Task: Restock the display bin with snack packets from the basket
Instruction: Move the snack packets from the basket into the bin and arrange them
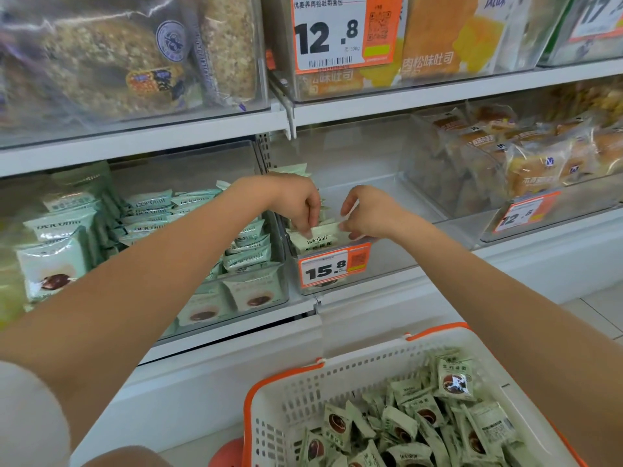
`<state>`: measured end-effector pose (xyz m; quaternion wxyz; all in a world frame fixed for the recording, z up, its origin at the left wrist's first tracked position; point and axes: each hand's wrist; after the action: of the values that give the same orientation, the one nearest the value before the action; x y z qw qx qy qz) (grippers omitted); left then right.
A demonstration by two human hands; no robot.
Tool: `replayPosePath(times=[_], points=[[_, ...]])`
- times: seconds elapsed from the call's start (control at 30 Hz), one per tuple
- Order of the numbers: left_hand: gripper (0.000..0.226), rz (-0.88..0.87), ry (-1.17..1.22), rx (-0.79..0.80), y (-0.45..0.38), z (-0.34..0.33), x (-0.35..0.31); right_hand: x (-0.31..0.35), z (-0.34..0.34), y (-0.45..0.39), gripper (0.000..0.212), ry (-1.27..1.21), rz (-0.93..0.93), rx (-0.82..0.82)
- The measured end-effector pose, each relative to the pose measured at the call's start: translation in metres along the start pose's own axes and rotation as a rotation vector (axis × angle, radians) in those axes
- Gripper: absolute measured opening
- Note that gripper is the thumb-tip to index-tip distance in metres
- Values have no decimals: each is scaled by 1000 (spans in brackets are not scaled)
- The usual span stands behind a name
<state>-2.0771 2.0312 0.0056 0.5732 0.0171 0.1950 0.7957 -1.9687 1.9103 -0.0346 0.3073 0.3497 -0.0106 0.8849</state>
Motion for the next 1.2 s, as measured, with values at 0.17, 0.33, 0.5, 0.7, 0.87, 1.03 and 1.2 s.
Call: replayPosePath(times=[0.17,0.33,0.5,0.7,0.87,1.03,1.2], points=[[17,0,-2,84,2,1,-5,5,-3,3,10,149,58,56],[17,16,8,60,2,0,-4,4,9,8,16,84,-2,105],[15,-4,97,-138,19,1,-12,-19,16,32,20,-125,139,-264],[7,-30,51,-875,57,-28,-61,-86,11,117,24,-745,139,-661],[12,-166,19,-893,66,-112,-126,-200,-27,183,18,-495,-208,-635],[17,-131,76,-453,60,-218,-164,-287,-74,216,25,142,-533,12],[24,-15,316,-126,66,-311,-165,-317,-114,253,66,502,-536,380]])
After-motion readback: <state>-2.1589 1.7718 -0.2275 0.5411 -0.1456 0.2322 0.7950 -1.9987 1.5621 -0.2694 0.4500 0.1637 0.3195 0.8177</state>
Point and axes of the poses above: each hand's wrist, its own y-axis away from the middle knuckle, its own z-axis out of the back of the hand, x = y × z, and after that the axes turned 8 degrees about -z, right-handed
